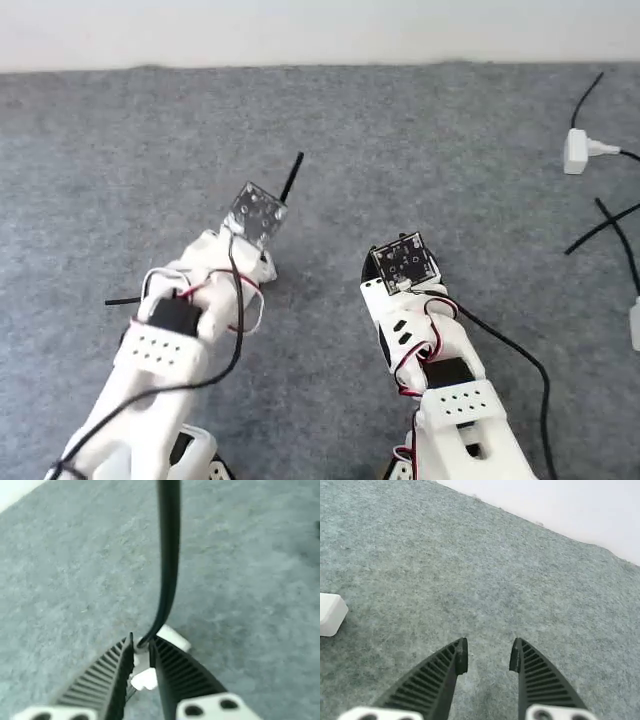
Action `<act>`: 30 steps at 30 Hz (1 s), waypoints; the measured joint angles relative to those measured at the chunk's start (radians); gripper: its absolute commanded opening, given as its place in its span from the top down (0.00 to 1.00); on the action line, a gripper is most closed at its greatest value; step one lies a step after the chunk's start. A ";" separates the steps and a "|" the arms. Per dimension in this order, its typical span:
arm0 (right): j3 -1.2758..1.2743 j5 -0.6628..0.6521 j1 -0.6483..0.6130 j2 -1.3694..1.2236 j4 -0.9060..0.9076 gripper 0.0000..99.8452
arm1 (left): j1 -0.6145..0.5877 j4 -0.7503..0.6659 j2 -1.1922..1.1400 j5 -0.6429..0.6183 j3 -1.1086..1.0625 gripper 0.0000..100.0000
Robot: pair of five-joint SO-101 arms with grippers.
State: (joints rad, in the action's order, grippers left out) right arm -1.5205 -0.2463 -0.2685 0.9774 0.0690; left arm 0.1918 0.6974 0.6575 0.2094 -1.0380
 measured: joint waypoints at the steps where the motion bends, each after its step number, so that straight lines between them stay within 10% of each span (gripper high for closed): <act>1: 0.000 0.000 0.000 0.000 0.000 0.84 | -0.008 -0.002 -0.028 0.000 0.008 0.99; 30: 0.000 0.000 0.000 0.000 0.000 0.84 | 0.095 -0.190 -0.028 0.068 -0.124 0.99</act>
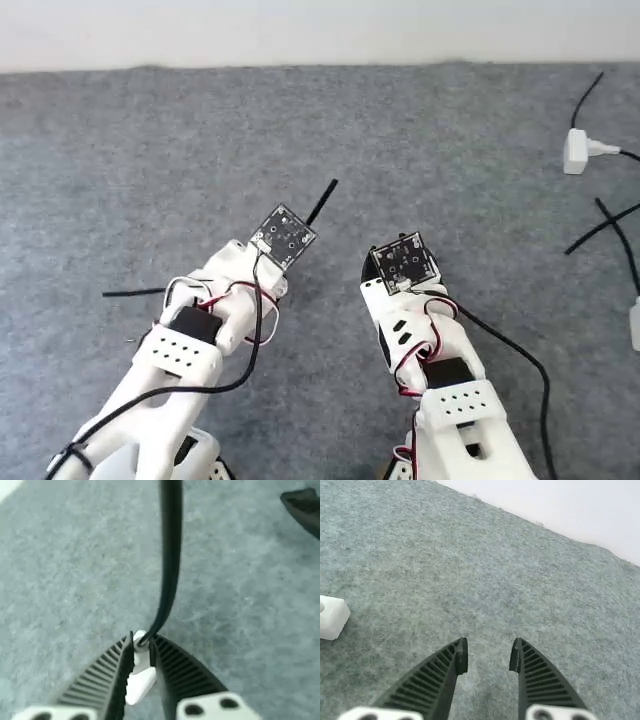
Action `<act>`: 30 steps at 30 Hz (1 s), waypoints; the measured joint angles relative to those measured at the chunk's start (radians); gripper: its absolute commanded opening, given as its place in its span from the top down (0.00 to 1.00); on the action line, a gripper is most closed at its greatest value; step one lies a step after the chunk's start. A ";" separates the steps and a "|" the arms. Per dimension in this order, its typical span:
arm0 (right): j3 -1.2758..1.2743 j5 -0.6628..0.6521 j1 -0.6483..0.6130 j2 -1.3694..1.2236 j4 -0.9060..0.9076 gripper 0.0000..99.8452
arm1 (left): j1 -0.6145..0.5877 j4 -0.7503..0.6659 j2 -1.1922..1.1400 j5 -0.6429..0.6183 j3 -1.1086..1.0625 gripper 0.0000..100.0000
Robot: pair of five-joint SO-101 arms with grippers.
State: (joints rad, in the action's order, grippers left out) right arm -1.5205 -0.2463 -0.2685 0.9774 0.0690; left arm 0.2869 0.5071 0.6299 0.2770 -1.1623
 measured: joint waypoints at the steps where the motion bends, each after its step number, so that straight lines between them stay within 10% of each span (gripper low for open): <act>1: 0.000 0.000 0.000 0.000 0.000 0.84 | 0.000 -0.006 0.000 0.003 0.000 0.99; 16: 0.000 0.000 0.000 0.000 0.000 0.84 | 0.012 -0.005 0.000 0.388 -0.002 0.99; 30: 0.000 0.000 0.000 0.000 0.000 0.84 | 0.127 0.043 0.000 0.417 -0.002 0.99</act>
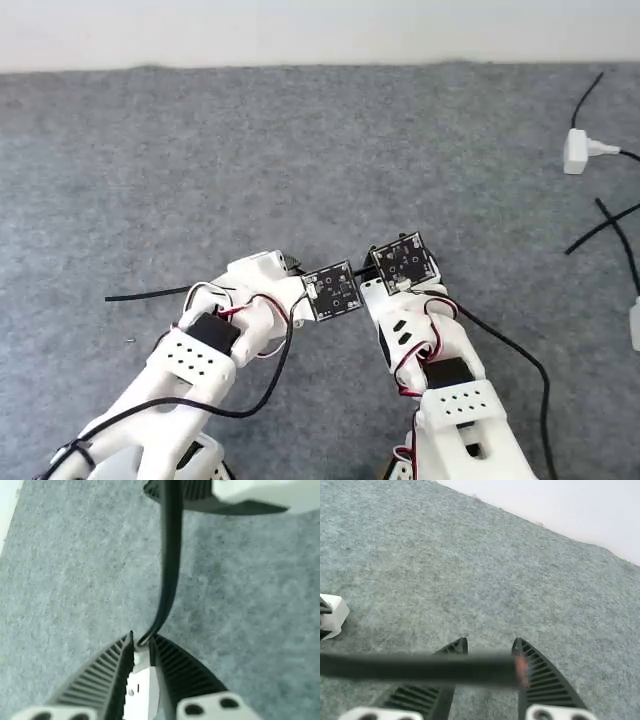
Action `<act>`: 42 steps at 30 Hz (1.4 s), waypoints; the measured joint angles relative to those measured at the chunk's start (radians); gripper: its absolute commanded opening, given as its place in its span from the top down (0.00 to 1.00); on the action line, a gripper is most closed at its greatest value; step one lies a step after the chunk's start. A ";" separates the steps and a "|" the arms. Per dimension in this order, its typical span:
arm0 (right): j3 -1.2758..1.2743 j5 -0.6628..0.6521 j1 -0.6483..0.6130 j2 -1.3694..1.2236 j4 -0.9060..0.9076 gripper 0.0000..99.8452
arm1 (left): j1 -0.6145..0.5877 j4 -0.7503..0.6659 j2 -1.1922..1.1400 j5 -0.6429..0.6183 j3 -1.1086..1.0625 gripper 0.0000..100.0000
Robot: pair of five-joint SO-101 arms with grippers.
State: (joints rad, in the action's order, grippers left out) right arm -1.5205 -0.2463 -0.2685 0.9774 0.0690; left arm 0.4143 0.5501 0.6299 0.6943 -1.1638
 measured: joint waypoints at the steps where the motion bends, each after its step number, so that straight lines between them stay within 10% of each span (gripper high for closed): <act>1: 0.000 0.000 0.000 0.000 0.000 0.84 | -0.008 0.000 0.000 0.000 0.000 0.99; 11: 0.000 0.000 0.000 0.000 0.000 0.84 | -0.144 -0.012 0.000 -0.103 0.000 0.99; 42: 0.000 0.000 0.000 0.000 0.000 0.84 | -0.043 -0.052 0.002 -0.110 -0.009 0.99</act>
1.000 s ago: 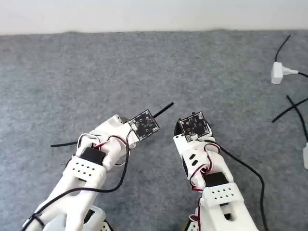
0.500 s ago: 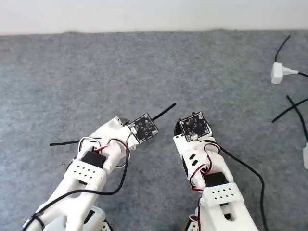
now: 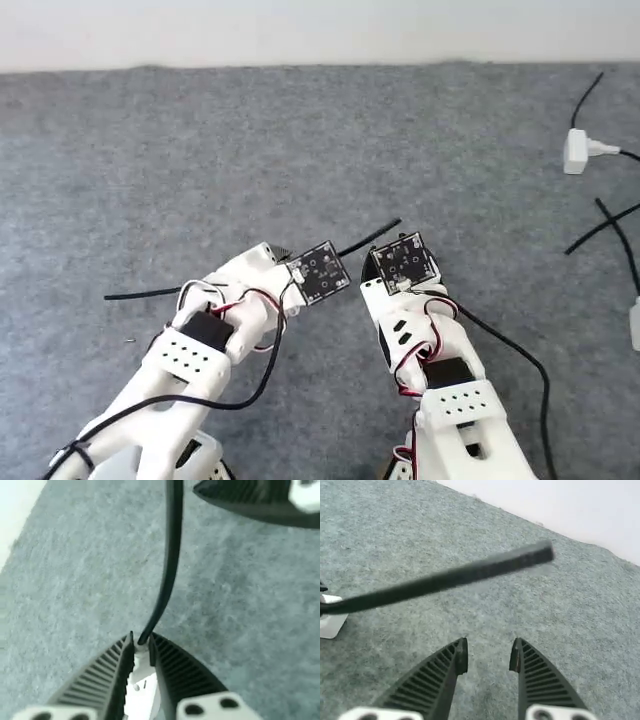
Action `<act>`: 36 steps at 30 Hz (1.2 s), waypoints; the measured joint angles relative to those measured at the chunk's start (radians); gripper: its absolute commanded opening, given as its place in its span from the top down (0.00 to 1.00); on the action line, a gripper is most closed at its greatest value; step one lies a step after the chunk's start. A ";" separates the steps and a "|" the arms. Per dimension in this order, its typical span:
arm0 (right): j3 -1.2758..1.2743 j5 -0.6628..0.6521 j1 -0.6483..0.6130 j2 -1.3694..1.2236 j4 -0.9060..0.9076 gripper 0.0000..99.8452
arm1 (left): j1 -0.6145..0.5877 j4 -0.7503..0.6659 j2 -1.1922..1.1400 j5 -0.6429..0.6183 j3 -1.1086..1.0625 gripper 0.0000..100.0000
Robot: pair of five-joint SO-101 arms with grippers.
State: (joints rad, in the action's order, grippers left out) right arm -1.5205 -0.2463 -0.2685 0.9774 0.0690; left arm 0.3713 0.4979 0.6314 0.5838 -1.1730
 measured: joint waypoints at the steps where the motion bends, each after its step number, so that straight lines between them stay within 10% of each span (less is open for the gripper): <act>1: 0.000 0.000 0.000 0.000 0.000 0.84 | 0.000 0.000 0.000 0.000 0.000 0.99; 36: 0.000 0.000 0.000 0.000 0.000 0.84 | -0.014 -0.083 0.000 0.000 -0.084 0.99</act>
State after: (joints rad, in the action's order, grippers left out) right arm -1.5205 -0.2463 -0.2685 0.9774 0.0690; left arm 0.3575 0.4150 0.6314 0.5838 -1.2574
